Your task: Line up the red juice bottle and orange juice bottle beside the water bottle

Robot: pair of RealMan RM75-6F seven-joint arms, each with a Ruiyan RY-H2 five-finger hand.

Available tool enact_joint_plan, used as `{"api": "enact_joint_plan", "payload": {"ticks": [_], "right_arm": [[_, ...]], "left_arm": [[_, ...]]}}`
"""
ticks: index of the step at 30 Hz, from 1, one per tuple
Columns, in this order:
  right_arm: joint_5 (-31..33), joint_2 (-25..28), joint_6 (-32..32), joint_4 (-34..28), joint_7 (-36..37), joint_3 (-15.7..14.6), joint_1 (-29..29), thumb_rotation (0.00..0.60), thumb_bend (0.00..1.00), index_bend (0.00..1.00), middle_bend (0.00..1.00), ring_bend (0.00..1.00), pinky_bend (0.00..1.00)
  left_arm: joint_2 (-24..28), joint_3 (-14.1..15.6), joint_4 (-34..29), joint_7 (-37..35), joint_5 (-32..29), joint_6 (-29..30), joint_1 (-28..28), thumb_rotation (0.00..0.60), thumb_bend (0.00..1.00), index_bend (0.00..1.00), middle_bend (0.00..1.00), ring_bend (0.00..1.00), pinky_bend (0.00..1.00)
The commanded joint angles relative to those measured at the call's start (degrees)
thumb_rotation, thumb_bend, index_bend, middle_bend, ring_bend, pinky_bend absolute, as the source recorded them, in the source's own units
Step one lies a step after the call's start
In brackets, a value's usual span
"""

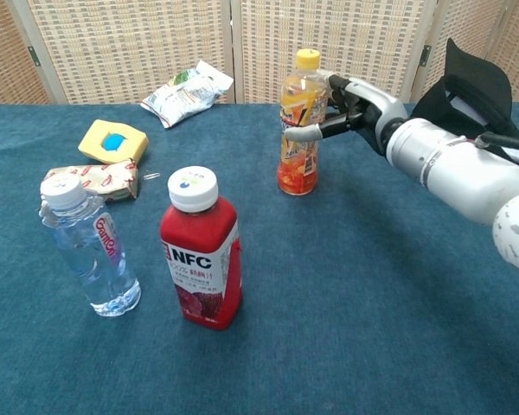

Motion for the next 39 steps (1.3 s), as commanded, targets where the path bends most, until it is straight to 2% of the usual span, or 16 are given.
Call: {"api": "enact_joint_plan", "payload": {"ticks": [1, 6, 9, 17, 21, 25, 31, 34, 39], "right_arm": [[0.02, -1.65, -0.61, 2.44, 0.62, 0.87, 1.29, 0.6, 0.0, 0.0, 0.06, 0.03, 0.08], [-0.3, -3.45, -1.0, 5.52, 1.59, 1.27, 2.3, 0.6, 0.0, 0.0, 0.12, 0.07, 0.08], [-0.83, -4.51, -1.09, 7.13, 2.63, 1.21, 2.71, 0.6, 0.05, 0.04, 0.15, 0.1, 0.1], [-1.55, -6.65, -0.38, 10.41, 5.74, 2.08, 3.57, 0.6, 0.35, 0.31, 0.3, 0.22, 0.21], [-2.13, -6.54, 0.66, 10.24, 6.56, 1.94, 3.02, 0.6, 0.41, 0.4, 0.36, 0.28, 0.27], [-3.0, -3.67, 0.31, 5.67, 8.72, 1.09, 1.24, 0.6, 0.45, 0.44, 0.39, 0.3, 0.29], [-6.22, 4.13, 1.42, -6.83, 11.24, -1.77, -3.16, 0.6, 0.45, 0.45, 0.39, 0.31, 0.29], [-9.58, 9.49, 1.93, -14.43, 13.38, -4.46, -5.6, 0.6, 0.45, 0.45, 0.39, 0.31, 0.29], [-15.56, 16.85, 2.33, -22.96, 17.84, -9.28, -8.09, 0.6, 0.45, 0.45, 0.39, 0.31, 0.29]], "left_arm": [[0.08, -0.02, 0.16, -0.15, -0.11, 0.03, 0.08, 0.6, 0.24, 0.0, 0.0, 0.0, 0.02], [0.08, -0.1, 0.5, -0.29, -0.31, 0.0, 0.14, 0.6, 0.24, 0.0, 0.0, 0.0, 0.02], [0.05, -0.2, 0.7, -0.6, -0.4, 0.35, 0.33, 0.6, 0.24, 0.0, 0.0, 0.0, 0.02], [0.23, -0.21, 1.03, -1.03, -0.6, 0.58, 0.67, 0.6, 0.24, 0.0, 0.0, 0.0, 0.02], [0.21, -0.2, 1.16, -1.11, -0.71, 0.48, 0.72, 0.6, 0.24, 0.0, 0.0, 0.0, 0.02], [0.12, -0.2, 1.17, -1.1, -0.67, 0.39, 0.69, 0.6, 0.24, 0.0, 0.0, 0.0, 0.02], [0.31, -0.19, 0.78, -0.71, -0.27, 0.54, 0.68, 0.6, 0.24, 0.0, 0.0, 0.0, 0.02], [0.36, -0.22, 0.56, -0.37, -0.24, 0.45, 0.61, 0.6, 0.24, 0.0, 0.0, 0.0, 0.02], [0.54, -0.32, 0.03, 0.23, -0.1, 0.38, 0.47, 0.6, 0.24, 0.0, 0.0, 0.0, 0.02]]}}
